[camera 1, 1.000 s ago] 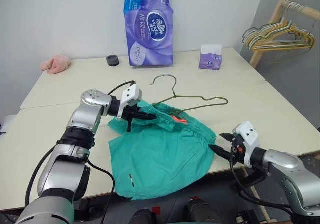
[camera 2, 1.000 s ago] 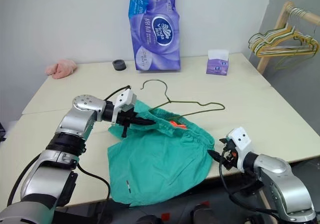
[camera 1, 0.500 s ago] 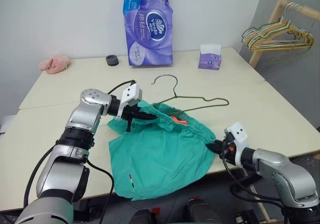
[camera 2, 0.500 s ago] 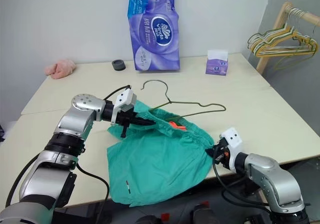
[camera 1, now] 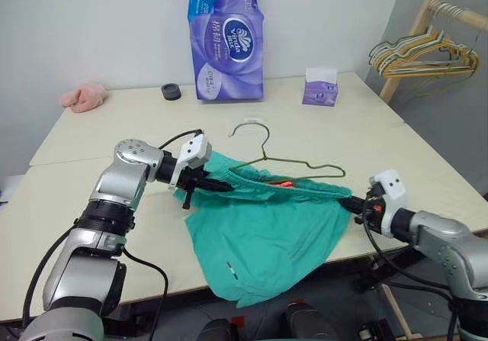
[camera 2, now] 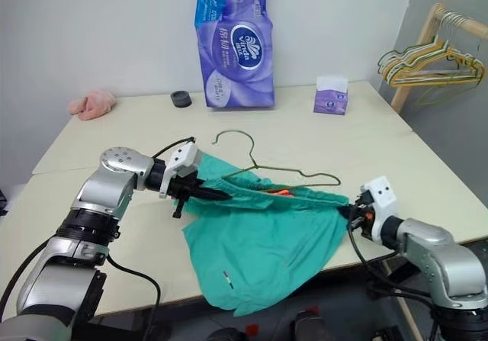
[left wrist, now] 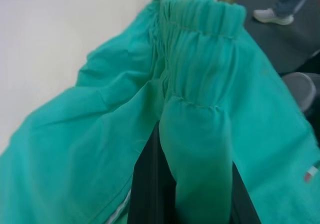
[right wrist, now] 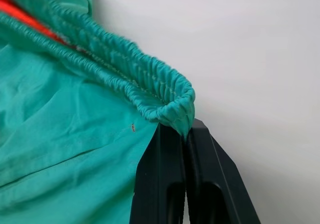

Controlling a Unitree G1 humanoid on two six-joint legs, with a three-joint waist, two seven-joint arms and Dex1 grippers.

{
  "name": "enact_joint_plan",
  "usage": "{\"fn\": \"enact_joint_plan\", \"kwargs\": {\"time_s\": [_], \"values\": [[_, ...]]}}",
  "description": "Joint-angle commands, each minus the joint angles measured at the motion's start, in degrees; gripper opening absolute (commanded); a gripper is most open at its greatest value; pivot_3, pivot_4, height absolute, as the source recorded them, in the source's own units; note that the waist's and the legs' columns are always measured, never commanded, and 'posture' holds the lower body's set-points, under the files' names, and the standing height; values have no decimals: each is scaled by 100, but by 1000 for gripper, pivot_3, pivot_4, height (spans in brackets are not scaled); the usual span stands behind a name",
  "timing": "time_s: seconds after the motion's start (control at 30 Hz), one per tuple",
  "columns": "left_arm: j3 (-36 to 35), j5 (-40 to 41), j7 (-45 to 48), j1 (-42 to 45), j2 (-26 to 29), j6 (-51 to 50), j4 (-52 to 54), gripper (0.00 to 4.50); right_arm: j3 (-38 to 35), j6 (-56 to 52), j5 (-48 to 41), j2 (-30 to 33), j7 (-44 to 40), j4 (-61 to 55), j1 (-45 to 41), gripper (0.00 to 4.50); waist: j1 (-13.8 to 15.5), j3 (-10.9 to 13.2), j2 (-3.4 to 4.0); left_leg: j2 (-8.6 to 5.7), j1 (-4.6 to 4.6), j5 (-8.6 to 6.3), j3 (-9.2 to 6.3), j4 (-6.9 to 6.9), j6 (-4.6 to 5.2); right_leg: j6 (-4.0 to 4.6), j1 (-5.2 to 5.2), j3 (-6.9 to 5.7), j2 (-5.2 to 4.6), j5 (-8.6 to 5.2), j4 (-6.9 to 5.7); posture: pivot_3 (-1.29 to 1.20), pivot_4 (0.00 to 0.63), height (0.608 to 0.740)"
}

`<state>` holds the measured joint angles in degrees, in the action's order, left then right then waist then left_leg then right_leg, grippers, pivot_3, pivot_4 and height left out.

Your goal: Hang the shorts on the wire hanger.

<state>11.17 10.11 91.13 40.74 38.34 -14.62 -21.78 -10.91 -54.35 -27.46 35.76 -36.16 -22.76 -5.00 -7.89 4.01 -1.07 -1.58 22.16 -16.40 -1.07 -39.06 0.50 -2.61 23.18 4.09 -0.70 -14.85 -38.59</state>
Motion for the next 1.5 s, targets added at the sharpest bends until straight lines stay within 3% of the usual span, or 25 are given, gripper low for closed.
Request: {"fn": "enact_joint_plan", "kwargs": {"time_s": [0.03, 0.57, 0.77, 1.0, 1.2, 1.5], "values": [[16, 49, 136, 50, 288, 12, 91, 0, -367, -35, -139, 255, -75, -40, 91, 40, 1, 0, 0, 0, 0, 0, 0, 0, 0, 0, 0, 0, 1, 0, 0, -163, 42, 740], [322, -326, 47, 148, 289, 661, -438, 0, -429, -279, -702, 735, -123, -730, 272, 40, 0, 1, -1, 1, 1, 0, 2, 0, 1, -5, 0, 2, 1, -3, 2, -186, 52, 740], [367, -552, -180, 268, 230, 933, -794, 0, -560, -417, -924, 1334, -321, -881, 149, 40, 0, 3, -2, 1, 1, 0, 3, 0, 1, -5, -1, 1, 1, -4, 4, -196, 54, 740], [465, -812, -681, 301, -48, 1104, -795, 0, 397, -414, -834, 2172, -612, -1254, -913, 40, -11, 6, -4, 2, 2, -1, 3, 1, 1, -6, 0, 1, 1, -4, 6, -204, 54, 740], [546, -981, -909, 271, -247, 1180, -683, 0, 1534, -256, -425, 2172, -757, -1066, -2010, 40, -20, 9, -3, 4, 6, -1, 5, 1, 1, -5, 4, 2, 0, -3, 8, -211, 54, 740], [657, -1086, -990, 69, -328, 1262, -474, 0, 2279, 330, 342, 2307, -1207, -802, -2609, 40, -19, 10, 0, 3, 20, -1, -4, 1, 1, -4, 11, -6, -7, -3, 13, -200, 55, 740]]}}
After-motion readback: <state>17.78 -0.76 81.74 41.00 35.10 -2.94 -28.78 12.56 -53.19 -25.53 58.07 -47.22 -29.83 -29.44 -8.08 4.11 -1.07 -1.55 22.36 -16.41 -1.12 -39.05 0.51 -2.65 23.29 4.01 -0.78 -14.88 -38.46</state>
